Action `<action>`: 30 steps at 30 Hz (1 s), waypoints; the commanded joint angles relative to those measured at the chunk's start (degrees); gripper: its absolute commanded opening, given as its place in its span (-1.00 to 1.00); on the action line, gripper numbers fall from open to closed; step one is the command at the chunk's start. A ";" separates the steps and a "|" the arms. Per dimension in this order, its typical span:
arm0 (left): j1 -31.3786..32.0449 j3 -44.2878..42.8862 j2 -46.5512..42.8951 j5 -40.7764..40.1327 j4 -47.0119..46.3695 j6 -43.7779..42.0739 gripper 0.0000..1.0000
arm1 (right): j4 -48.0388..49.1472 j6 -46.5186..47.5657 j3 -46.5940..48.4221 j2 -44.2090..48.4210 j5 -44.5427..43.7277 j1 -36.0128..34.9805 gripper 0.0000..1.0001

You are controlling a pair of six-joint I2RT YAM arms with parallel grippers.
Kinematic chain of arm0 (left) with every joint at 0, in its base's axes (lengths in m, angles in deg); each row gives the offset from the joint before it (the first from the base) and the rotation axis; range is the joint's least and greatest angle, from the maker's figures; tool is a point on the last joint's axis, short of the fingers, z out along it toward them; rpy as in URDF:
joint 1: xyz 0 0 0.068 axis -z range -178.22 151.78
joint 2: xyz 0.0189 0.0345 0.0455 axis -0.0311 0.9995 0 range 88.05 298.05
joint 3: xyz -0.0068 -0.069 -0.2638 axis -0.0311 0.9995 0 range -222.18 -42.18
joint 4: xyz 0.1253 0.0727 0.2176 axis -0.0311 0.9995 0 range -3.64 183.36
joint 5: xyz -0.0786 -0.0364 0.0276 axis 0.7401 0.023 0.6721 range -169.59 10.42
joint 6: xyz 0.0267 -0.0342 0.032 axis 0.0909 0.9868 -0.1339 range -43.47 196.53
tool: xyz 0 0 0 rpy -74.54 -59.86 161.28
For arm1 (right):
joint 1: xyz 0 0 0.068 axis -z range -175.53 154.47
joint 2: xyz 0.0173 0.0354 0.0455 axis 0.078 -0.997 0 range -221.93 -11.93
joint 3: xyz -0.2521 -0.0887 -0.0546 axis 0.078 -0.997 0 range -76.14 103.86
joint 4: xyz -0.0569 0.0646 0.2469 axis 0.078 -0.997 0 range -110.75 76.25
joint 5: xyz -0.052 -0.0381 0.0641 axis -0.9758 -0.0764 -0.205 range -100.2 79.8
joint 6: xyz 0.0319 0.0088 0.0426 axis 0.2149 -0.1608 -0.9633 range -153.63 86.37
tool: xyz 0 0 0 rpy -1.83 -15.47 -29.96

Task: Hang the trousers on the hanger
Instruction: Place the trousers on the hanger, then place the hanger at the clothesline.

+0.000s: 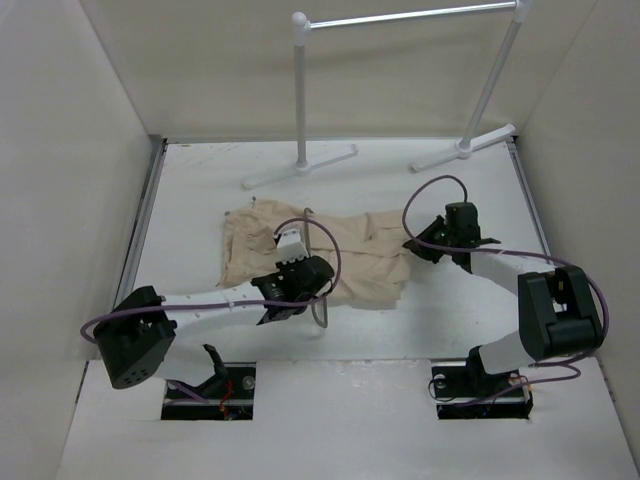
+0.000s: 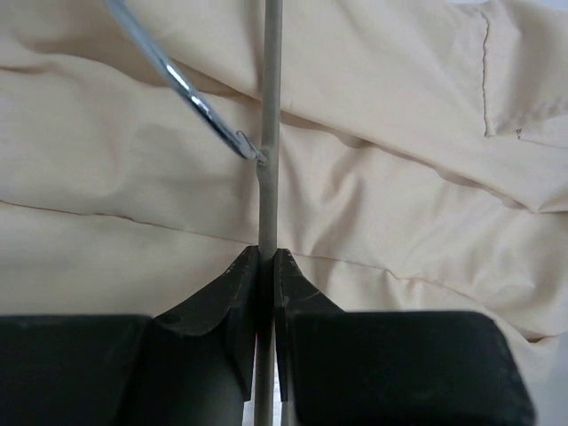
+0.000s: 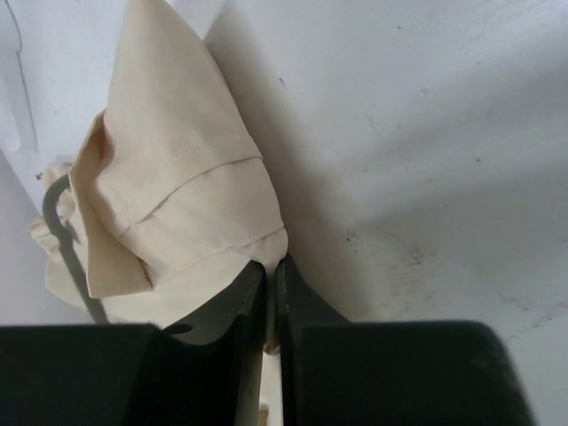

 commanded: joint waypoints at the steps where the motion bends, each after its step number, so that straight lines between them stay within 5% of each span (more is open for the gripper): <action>1: -0.19 -4.83 -3.05 -5.58 4.51 -6.65 -1.00 | -0.91 1.87 -0.68 1.60 -4.42 0.08 -0.68; 6: 4.02 -11.25 -7.88 -7.86 8.38 -12.72 -1.00 | -3.89 3.10 -1.21 8.88 -2.41 -0.45 0.03; 9: 5.96 -13.63 -11.66 -8.48 9.70 -16.32 -1.00 | -8.63 4.59 0.19 18.01 -2.23 -1.50 0.24; 14: 7.37 -16.26 -18.95 -7.25 9.88 -20.80 -1.00 | -11.90 4.95 3.79 31.64 -0.21 -9.30 0.18; 17: 7.99 -18.46 -22.39 -6.37 10.14 -23.79 -1.00 | -11.20 1.62 6.78 35.26 -0.03 -18.44 -0.26; 23: 9.39 -23.38 -22.22 -4.00 10.94 -26.43 -1.00 | 0.38 -5.85 11.79 32.30 -0.91 -32.61 0.13; 30: 11.76 -25.76 -20.28 -3.56 9.27 -28.55 -1.00 | 4.27 -6.13 18.39 23.68 -0.91 -36.75 0.13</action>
